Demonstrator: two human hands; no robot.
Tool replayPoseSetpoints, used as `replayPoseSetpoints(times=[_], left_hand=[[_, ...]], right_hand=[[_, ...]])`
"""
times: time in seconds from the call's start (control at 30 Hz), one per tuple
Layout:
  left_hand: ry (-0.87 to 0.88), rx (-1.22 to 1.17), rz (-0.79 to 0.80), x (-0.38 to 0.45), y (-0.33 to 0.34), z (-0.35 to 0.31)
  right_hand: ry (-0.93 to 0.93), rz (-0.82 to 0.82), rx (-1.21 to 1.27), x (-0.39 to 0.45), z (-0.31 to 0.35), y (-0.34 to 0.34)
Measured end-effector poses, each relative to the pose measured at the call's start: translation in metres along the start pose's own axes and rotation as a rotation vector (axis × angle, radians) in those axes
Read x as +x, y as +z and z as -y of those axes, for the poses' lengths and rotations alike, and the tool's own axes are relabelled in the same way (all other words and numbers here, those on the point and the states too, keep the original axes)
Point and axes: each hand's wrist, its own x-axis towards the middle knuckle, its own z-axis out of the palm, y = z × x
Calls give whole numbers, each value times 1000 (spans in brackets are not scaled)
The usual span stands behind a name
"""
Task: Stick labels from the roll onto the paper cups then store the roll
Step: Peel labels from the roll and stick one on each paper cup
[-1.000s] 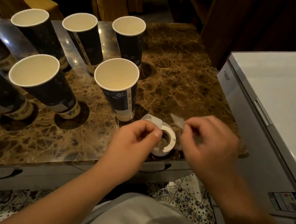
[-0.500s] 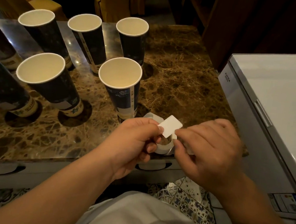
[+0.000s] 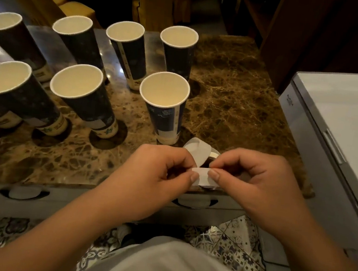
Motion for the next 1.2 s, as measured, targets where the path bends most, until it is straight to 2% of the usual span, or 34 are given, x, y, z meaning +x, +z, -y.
replayPoseSetpoints(times=[0.13,0.4,0.57,0.7,0.83,1.0,1.1,1.2], left_hand=[[52,104,-83,-12,-14,0],[50,152,-135,-41,-55,8],[3,134,-289,-59,-101,28],[-32,98,-381,-65,-167,45],[-25,174,-404,-38,-247,76],[-104,428,-272,51,-311,144],[-144,586,-127,93,-317,180],[-136,621,-54,120,-315,206]], right_hand=[[130,54,116,6,8,14],[-91,138,-21,30,42,38],[-164,26,-89,44,78,67],[-68,-172,80,64,106,88],[-35,-188,102,86,133,112],[-14,-216,7,106,156,154],[-7,-239,-63,112,161,178],[13,-279,-42,114,170,198]])
